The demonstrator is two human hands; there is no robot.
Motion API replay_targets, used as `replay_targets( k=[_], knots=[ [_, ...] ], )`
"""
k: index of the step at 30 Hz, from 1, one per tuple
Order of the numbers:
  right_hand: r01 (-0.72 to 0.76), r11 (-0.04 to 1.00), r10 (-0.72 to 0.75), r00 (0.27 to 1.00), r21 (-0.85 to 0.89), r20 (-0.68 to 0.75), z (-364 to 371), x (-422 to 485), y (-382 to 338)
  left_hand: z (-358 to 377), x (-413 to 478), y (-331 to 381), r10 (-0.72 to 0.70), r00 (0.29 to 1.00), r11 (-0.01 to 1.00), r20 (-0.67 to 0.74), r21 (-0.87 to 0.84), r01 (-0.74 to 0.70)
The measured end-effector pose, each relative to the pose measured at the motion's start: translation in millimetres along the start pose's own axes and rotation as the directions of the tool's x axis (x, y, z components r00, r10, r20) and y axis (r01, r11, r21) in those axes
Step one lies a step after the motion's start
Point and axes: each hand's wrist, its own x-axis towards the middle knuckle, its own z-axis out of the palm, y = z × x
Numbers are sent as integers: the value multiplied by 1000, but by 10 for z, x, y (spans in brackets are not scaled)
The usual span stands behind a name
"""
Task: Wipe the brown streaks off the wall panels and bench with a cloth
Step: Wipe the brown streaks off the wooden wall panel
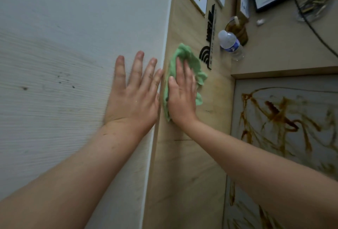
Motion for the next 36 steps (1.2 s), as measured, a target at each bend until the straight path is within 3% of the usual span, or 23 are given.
replay_targets(
  k=[4, 6, 8, 11, 13, 15, 17, 20, 22, 25, 27, 32, 36],
  knots=[
    [163, 987, -163, 986, -7, -20, -2, 269, -186, -14, -4, 0, 0, 1000, 1000, 8, 16, 0],
    [126, 992, -126, 992, -10, -22, -4, 305, 9, -22, 1, -1, -9, 1000, 1000, 21, 6, 9],
    [-122, 993, 122, 991, 4, -60, -50, 294, 320, -53, 1, -1, -9, 999, 1000, 43, 2, 9],
    [-540, 841, 541, 840, 42, -31, -202, 226, 765, -62, -7, 2, -9, 998, 1000, 58, 16, 8],
    [-605, 796, 605, 796, 14, -10, -220, 152, 767, -47, -2, 12, -10, 998, 1000, 59, 17, 9],
    [-439, 897, 440, 898, -54, 11, -124, 60, 478, -45, -4, 21, -11, 998, 1000, 56, 22, 10],
    [-153, 988, 154, 988, -34, 27, -30, 1, 105, -31, -4, 14, -9, 999, 1000, 46, 26, 8],
    [87, 996, -87, 996, -37, 11, -44, 113, -91, -45, 8, 6, 0, 999, 1000, 43, 5, 0],
    [87, 993, -88, 996, -77, -14, -58, 254, 149, -12, -1, 4, -3, 999, 1000, 33, 4, 3],
    [-250, 968, 248, 965, -15, -80, -189, 410, 558, -17, -3, 14, 2, 1000, 1000, 25, 1, -2],
    [-350, 936, 352, 932, 40, -82, -230, 350, 538, -13, -8, 6, -7, 1000, 1000, 18, 10, 7],
    [22, 1000, -22, 996, -3, -84, -107, 496, -147, 5, -15, 5, 1, 1000, 1000, 12, -8, -1],
    [62, 997, -65, 996, -48, -68, -96, 714, -71, 0, -7, 0, 2, 1000, 1000, 12, -10, -2]
  ],
)
